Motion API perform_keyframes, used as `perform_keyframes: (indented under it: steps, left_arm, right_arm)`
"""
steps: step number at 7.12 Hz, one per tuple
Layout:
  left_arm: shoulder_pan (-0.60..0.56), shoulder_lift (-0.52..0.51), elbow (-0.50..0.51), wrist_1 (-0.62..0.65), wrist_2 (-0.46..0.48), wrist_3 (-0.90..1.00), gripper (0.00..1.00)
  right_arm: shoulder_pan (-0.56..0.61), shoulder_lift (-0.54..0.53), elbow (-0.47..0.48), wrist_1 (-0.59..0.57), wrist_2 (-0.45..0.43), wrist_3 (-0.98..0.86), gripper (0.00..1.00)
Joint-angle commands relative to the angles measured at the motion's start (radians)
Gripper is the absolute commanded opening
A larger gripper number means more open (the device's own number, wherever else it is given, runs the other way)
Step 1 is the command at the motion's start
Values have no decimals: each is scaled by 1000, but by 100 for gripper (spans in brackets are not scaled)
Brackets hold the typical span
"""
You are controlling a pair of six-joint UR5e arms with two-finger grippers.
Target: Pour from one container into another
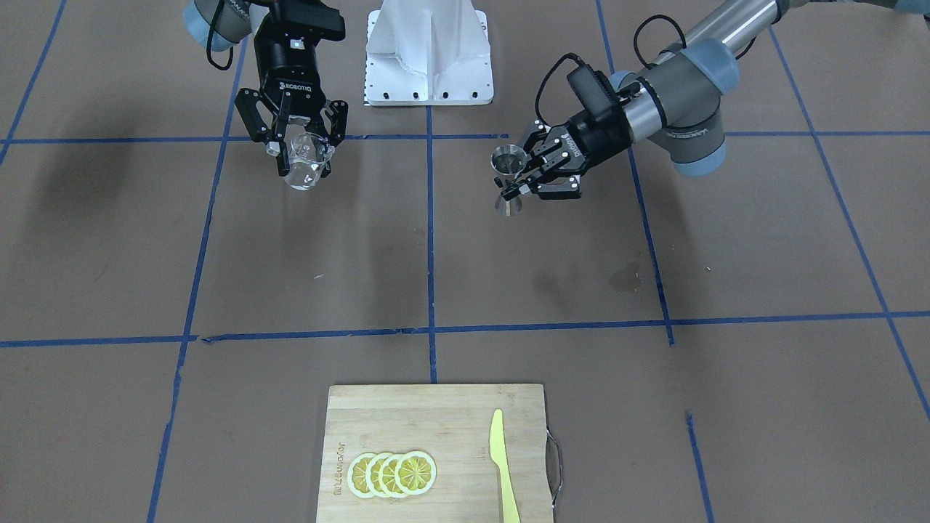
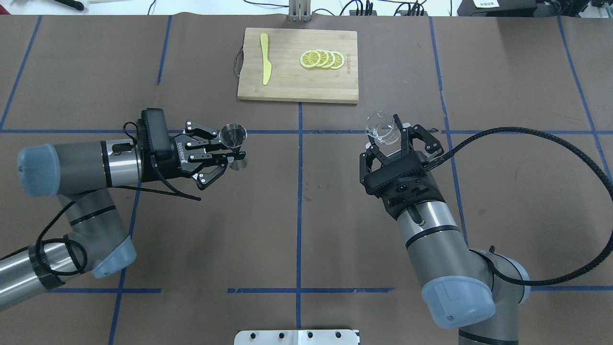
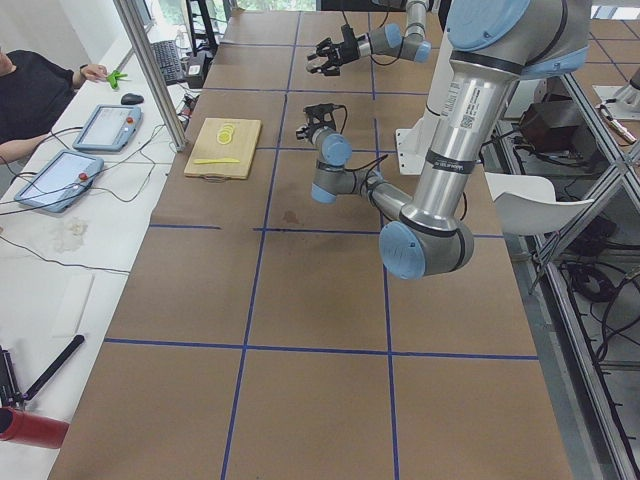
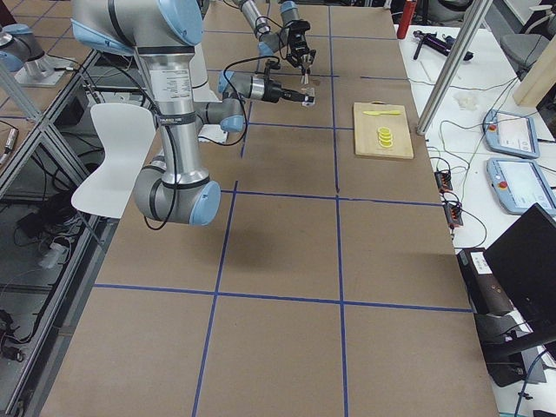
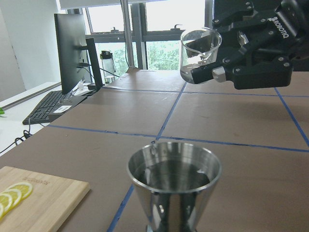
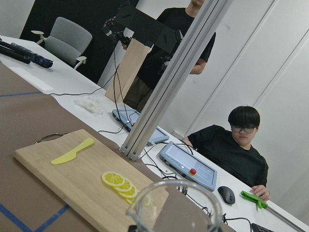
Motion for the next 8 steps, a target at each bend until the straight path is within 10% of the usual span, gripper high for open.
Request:
perform_keyframes:
  steps: [1, 8]
  left_arm:
    - [-19, 147, -17, -114, 2, -67, 0]
    - [-62, 389, -27, -319, 8, -308, 0]
  right_arm:
    - [0, -2, 0, 0, 0, 0, 0]
    - [0, -6, 0, 0, 0, 0, 0]
